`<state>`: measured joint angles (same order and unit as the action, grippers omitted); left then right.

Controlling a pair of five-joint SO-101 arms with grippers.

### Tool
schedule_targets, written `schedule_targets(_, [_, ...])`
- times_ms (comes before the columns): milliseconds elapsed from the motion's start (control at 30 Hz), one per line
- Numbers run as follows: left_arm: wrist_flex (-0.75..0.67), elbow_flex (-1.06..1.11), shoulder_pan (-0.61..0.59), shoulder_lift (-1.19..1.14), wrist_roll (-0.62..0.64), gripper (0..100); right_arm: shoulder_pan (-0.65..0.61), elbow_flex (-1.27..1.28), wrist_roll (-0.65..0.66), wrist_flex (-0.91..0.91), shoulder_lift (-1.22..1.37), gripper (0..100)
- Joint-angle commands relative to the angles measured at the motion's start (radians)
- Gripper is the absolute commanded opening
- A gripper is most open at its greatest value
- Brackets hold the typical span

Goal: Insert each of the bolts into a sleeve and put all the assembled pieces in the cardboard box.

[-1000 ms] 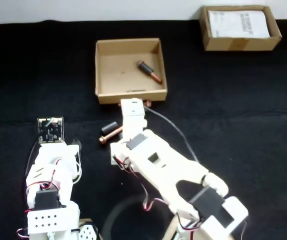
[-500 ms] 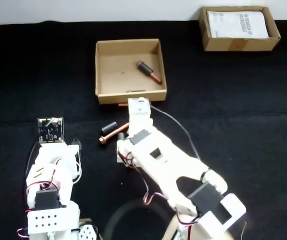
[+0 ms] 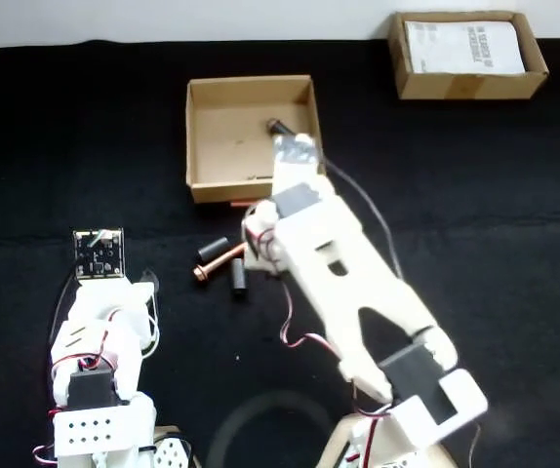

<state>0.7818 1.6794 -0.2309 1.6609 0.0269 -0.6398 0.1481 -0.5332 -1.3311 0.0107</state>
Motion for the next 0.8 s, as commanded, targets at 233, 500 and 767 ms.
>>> schedule_targets(233, [0.052,0.024,-0.01,-0.008,-0.003,13,0.11,-0.137,0.15,-0.252,-0.437,0.6])
schedule_targets(500, [0.235,-0.051,0.002,-0.002,0.221,13,0.232,0.028,0.173,-0.325,-0.593,0.6])
schedule_targets(767, [0.25,-0.139,0.214,-0.015,0.384,13,0.246,0.26,0.173,-0.269,-0.743,0.6])
